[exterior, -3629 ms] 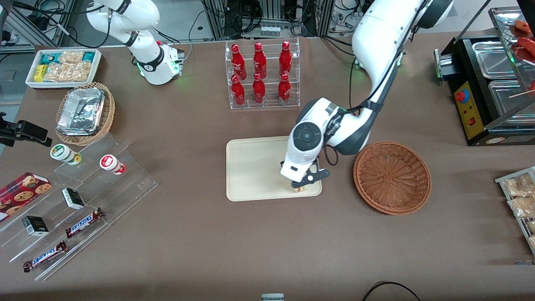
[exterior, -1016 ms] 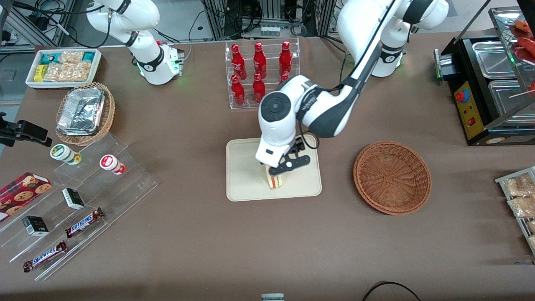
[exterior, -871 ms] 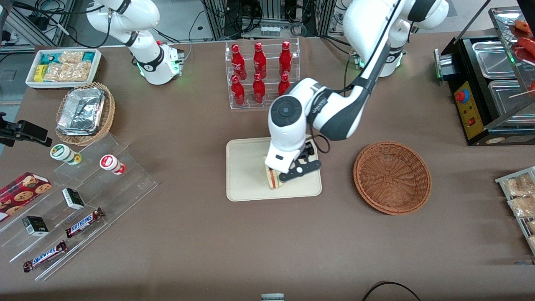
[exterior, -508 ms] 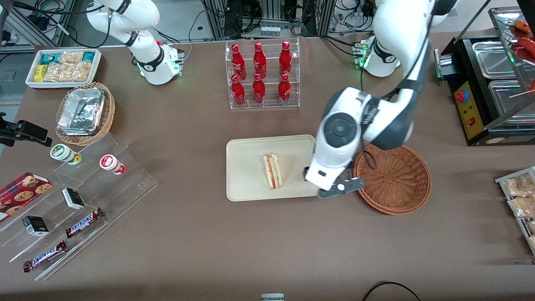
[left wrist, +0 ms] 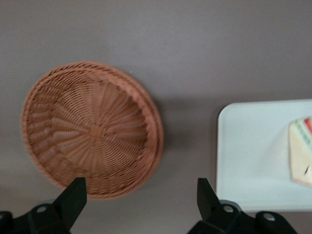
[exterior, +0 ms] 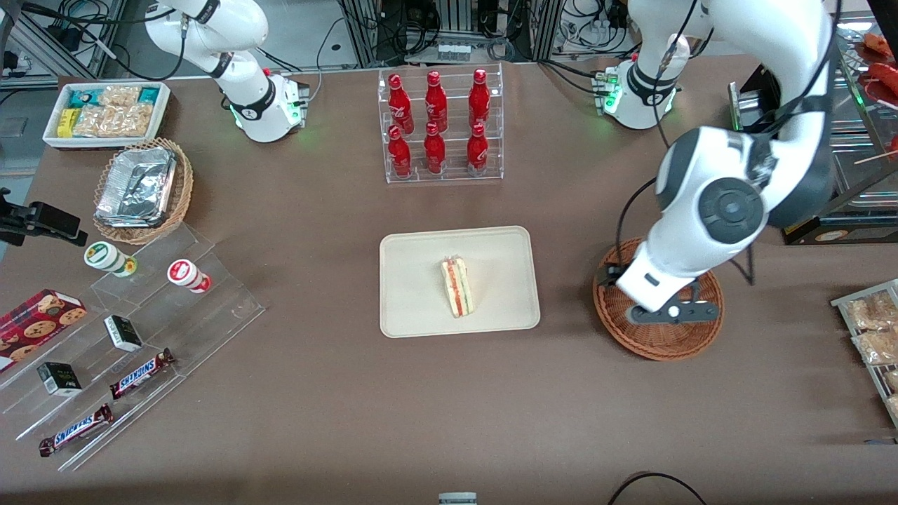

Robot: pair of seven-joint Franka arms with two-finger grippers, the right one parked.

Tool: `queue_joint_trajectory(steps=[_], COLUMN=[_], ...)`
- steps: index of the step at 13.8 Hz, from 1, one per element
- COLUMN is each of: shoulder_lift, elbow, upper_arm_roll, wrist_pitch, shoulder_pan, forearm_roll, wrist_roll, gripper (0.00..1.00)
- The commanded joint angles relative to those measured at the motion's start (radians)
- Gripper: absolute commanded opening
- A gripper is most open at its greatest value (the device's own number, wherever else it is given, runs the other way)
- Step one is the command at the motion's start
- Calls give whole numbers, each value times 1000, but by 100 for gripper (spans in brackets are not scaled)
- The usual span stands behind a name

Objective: Place sandwich from basket to tray

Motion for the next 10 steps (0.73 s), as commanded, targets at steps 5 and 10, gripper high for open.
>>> queue_joint_trajectory(steps=[5,10], shoulder_lift=[-212,-307], elbow=[-80,-64], upper_arm_roll=[-150,-230], wrist_pitch=[-165,-291], shoulder_pan=[295,444], forearm_roll=[-11,-1], wrist_roll=[361,495], gripper=[100,100])
